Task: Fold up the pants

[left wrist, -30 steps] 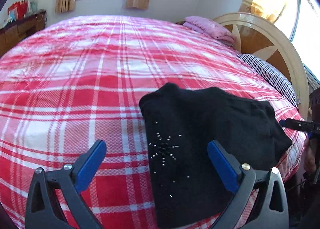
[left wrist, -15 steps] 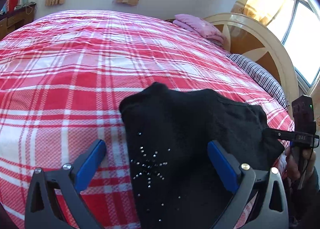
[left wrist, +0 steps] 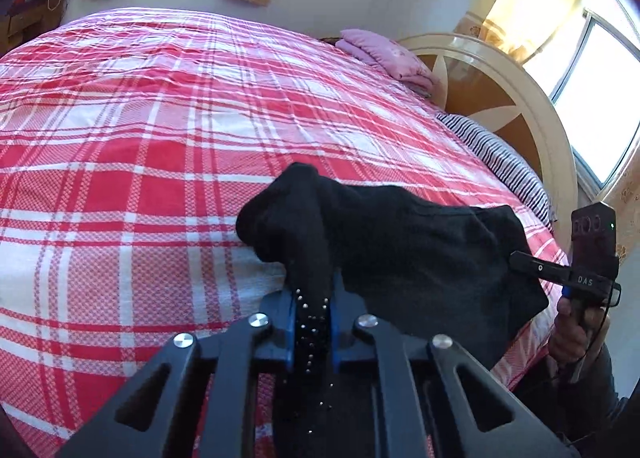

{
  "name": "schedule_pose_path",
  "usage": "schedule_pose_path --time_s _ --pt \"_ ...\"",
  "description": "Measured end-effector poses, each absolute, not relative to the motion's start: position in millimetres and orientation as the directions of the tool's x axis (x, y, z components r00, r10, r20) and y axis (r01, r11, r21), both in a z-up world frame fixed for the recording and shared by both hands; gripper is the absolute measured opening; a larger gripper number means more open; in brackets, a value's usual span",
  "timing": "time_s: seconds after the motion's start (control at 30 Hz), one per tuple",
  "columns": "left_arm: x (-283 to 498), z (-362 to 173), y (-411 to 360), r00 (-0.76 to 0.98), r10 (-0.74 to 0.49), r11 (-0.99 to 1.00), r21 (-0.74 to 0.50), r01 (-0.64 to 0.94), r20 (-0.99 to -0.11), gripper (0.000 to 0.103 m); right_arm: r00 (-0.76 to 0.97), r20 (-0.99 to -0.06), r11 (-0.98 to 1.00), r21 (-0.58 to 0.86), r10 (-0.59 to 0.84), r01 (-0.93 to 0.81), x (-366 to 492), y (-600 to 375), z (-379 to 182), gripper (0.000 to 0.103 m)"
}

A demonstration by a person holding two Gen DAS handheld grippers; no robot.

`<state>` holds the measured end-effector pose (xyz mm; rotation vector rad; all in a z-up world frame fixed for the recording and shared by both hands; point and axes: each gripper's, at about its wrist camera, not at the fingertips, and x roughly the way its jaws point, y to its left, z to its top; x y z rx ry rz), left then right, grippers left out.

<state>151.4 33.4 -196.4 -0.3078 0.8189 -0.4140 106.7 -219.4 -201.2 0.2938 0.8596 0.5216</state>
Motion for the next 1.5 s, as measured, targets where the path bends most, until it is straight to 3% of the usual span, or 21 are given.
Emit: schedule_pose_path --time_s 0.27,0.67,1.1,1.5 --pt "146.2 -172.3 54.6 0.645 -0.454 0.883 -0.404 0.238 -0.614 0.011 0.551 -0.626 0.833 0.38 0.552 -0.403 124.4 -186.1 -164.4 0.027" --pt "130.1 -148.4 154.0 0.763 -0.249 0.943 -0.328 0.052 -0.596 0.011 0.466 -0.605 0.739 0.339 0.645 -0.582 193.1 -52.4 -131.3 0.027" --pt "97.9 -156.8 245.2 0.79 -0.022 0.961 -0.231 -0.153 -0.613 0.011 0.322 -0.65 0.669 0.398 0.688 -0.627 249.4 88.8 -180.7 0.027" --pt "93.6 -187.2 243.1 0.775 0.066 0.98 -0.106 -0.17 -0.629 0.016 0.312 -0.7 0.709 0.39 0.643 -0.588 260.3 101.8 -210.4 0.027"
